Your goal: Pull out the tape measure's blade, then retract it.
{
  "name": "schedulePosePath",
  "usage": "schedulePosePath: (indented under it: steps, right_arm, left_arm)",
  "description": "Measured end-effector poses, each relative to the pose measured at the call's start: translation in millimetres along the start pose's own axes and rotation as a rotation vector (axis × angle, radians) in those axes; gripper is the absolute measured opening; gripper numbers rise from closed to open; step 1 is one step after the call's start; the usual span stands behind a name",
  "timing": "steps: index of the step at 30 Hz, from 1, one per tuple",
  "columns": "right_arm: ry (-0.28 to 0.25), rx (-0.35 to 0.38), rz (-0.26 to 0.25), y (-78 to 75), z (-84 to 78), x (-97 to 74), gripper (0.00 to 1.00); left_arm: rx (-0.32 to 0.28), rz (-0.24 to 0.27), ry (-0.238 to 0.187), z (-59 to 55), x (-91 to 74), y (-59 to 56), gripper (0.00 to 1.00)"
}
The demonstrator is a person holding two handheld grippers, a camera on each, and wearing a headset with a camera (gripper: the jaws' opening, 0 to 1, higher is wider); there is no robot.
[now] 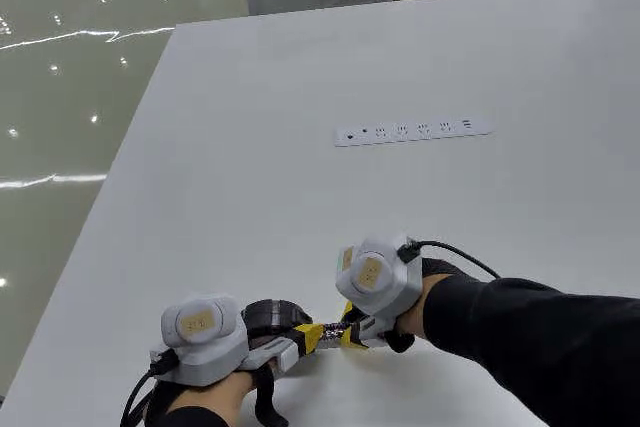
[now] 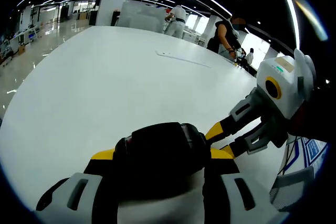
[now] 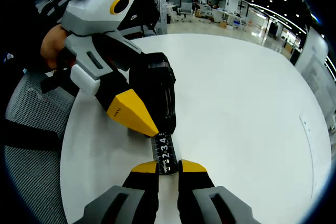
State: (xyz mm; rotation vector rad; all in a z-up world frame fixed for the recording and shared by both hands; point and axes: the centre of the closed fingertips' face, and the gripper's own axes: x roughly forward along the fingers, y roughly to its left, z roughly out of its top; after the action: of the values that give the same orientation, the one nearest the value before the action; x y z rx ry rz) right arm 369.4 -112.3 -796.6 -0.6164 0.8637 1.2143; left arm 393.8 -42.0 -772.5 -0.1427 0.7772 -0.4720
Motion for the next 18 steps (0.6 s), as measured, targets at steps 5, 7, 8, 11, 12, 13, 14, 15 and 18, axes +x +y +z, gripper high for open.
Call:
schedulePosePath:
  steps: [5, 7, 8, 11, 12, 13, 14, 15, 18]
  right_arm:
    - [-0.027, 0.023, -0.002, 0.3, 1.2, 0.2, 0.08]
    - [-0.024, 0.021, 0.001, 0.5, 1.6, 0.4, 0.08]
    - [-0.023, 0.018, 0.004, 1.2, 1.8, 0.2, 0.08]
    - [-0.032, 0.032, 0.019, 0.3, 1.5, -0.2, 0.07]
    - [-0.031, 0.03, 0.019, 0.4, 1.8, -0.5, 0.07]
    - [-0.025, 0.013, 0.017, 1.6, 1.8, -0.1, 0.07]
    - [-0.019, 0.003, 0.012, 2.2, 1.9, 0.3, 0.07]
    - [-0.015, -0.01, 0.007, 2.5, 2.0, 0.4, 0.07]
    - [-0.023, 0.01, 0.014, 2.0, 2.1, -0.1, 0.07]
  left_arm:
    - [-0.007, -0.006, -0.013, 0.9, -1.0, 0.6, 0.59]
    - [-0.005, -0.011, -0.01, 1.1, -0.7, 0.4, 0.59]
    - [0.002, -0.013, -0.003, 0.6, -0.9, 0.2, 0.59]
    - [-0.002, -0.012, -0.003, 0.6, -0.4, 0.6, 0.59]
    - [-0.003, -0.012, -0.004, 0.7, -0.5, 0.5, 0.59]
    - [-0.003, -0.012, -0.005, 0.8, -1.0, -0.4, 0.59]
    - [-0.003, -0.012, -0.006, 0.8, -1.1, -0.6, 0.59]
    - [-0.005, -0.016, -0.007, 0.3, 0.0, 0.7, 0.59]
    - [-0.005, -0.024, 0.0, 0.2, -0.6, 0.5, 0.59]
